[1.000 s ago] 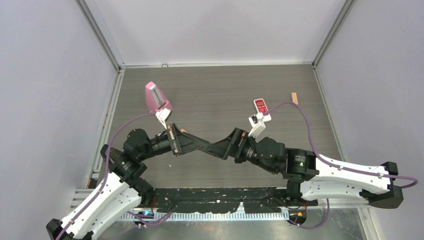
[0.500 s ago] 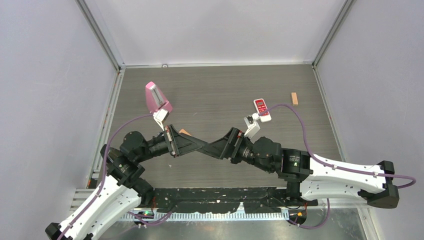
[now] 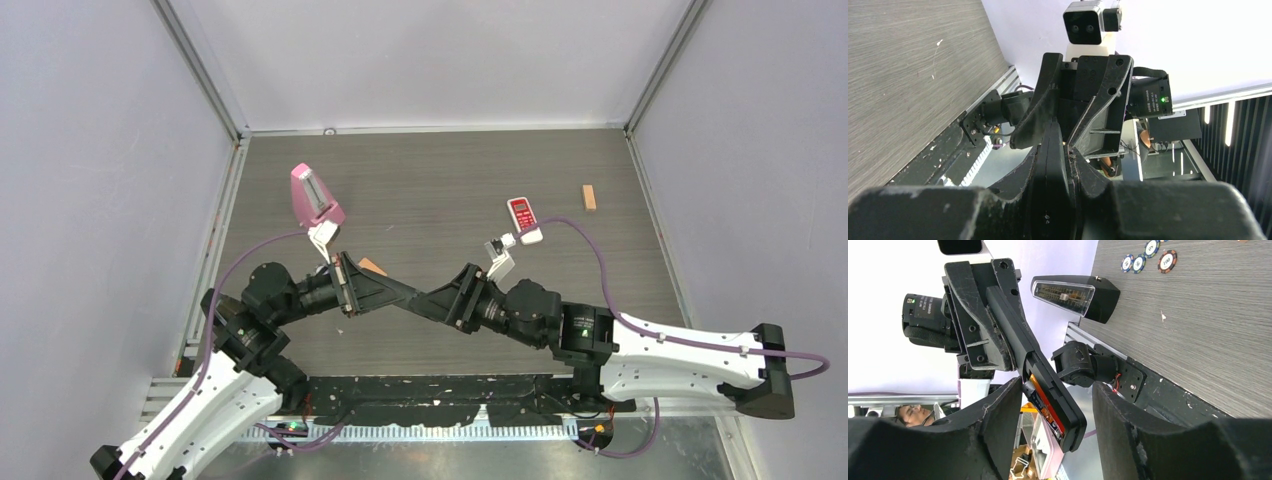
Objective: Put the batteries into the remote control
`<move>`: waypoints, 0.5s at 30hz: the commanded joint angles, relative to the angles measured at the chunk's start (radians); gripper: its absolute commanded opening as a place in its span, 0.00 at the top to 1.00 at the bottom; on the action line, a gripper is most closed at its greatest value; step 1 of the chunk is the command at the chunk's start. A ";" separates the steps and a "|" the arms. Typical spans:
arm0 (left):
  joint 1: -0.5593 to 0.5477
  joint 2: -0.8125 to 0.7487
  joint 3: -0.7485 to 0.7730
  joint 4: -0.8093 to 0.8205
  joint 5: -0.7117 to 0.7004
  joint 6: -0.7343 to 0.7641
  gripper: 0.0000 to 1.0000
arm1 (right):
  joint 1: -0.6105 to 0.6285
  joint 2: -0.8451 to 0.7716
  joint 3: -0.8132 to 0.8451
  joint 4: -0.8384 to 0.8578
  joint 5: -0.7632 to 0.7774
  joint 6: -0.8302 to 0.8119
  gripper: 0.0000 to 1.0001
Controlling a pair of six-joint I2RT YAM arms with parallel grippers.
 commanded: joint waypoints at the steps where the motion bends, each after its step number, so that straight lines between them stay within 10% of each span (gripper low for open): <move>1: 0.003 -0.018 0.039 0.048 0.007 -0.012 1.00 | -0.004 -0.028 -0.024 0.030 0.002 0.005 0.44; 15: 0.003 -0.035 0.039 0.069 -0.012 -0.093 1.00 | -0.005 -0.056 -0.053 0.065 -0.006 -0.032 0.68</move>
